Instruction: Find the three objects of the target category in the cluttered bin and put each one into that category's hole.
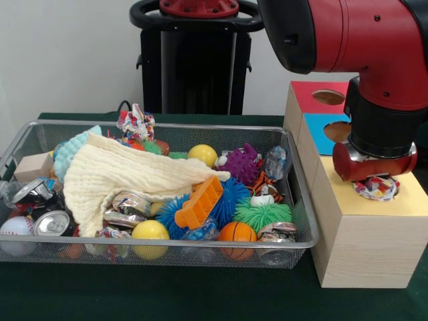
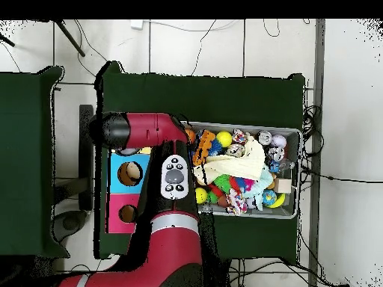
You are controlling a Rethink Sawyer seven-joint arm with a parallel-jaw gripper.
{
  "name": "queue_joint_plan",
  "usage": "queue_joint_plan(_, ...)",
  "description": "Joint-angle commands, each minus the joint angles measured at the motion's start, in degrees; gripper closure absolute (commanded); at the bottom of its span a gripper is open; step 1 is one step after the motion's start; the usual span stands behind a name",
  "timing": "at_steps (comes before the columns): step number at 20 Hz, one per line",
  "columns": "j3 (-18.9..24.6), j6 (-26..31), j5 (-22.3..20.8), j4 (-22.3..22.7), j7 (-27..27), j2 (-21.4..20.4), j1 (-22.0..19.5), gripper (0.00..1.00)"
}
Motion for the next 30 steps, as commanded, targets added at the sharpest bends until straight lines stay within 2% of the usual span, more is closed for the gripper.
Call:
queue_joint_plan(1, 0.8, -0.6, -1.2, 2.7, 8.4, 1.3, -1.2, 1.0)
queue_joint_plan(15, 0.6, 5.9, 0.6, 4.6, 9.0, -5.5, -0.4, 1.0)
queue_joint_plan(30, 0.7, 4.3, 0.2, 6.7, 8.8, -7.0, -0.7, 1.0)
